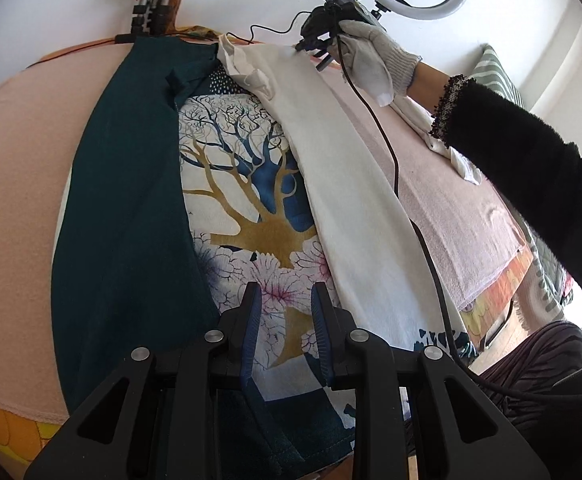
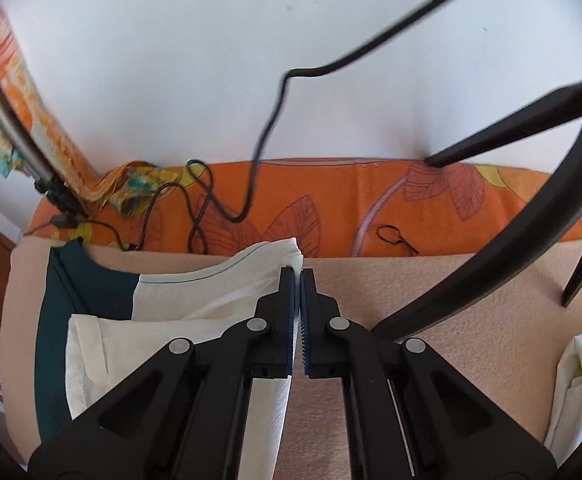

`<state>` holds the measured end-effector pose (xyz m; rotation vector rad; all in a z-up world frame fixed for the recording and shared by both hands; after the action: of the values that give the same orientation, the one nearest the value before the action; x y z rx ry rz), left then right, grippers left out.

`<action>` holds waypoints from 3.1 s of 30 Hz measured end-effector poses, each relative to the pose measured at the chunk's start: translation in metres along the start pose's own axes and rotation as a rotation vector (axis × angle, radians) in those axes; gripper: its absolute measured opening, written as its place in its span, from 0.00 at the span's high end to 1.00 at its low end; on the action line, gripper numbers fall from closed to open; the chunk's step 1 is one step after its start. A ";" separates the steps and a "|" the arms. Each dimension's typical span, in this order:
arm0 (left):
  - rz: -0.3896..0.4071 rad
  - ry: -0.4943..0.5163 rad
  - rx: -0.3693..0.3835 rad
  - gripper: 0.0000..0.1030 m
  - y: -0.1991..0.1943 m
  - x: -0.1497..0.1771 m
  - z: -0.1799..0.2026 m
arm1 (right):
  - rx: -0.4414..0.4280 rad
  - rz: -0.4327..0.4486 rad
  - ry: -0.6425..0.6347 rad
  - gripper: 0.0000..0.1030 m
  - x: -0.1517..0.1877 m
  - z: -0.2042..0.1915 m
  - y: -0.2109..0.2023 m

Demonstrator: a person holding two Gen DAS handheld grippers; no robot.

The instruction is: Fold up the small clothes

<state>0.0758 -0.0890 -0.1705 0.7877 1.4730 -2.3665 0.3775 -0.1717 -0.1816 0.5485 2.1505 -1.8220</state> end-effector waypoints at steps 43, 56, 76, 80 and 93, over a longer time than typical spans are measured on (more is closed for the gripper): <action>0.048 0.099 -0.052 0.63 -0.074 0.024 -0.030 | -0.360 -0.246 -0.238 0.60 0.428 -0.041 -0.242; -0.078 0.270 0.066 0.63 -0.039 0.038 0.026 | -0.232 -0.168 -0.771 0.60 0.433 -0.067 -0.255; -0.087 0.277 0.047 0.63 -0.033 0.042 0.021 | -0.192 -0.324 -1.066 0.81 0.442 -0.097 -0.242; -0.084 0.274 0.038 0.63 -0.034 0.042 0.018 | -0.179 -0.373 -1.065 0.95 0.449 -0.092 -0.236; -0.104 0.305 0.009 0.63 -0.029 0.045 0.016 | 0.054 -0.239 -0.479 0.97 0.423 -0.059 -0.268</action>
<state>0.0200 -0.0866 -0.1680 1.1428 1.6554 -2.4108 -0.1179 -0.1034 -0.1198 -0.1380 1.8996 -1.8933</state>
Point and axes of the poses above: each gripper's, at about its wrist camera, not at the fingertips, and y roughly the way its jaws point, z to its right, x to its underside, the point moved 5 cm from there along y, roughly the way its jaws point, and after that the axes turned 1 degree about y, right-handed, at the moved point
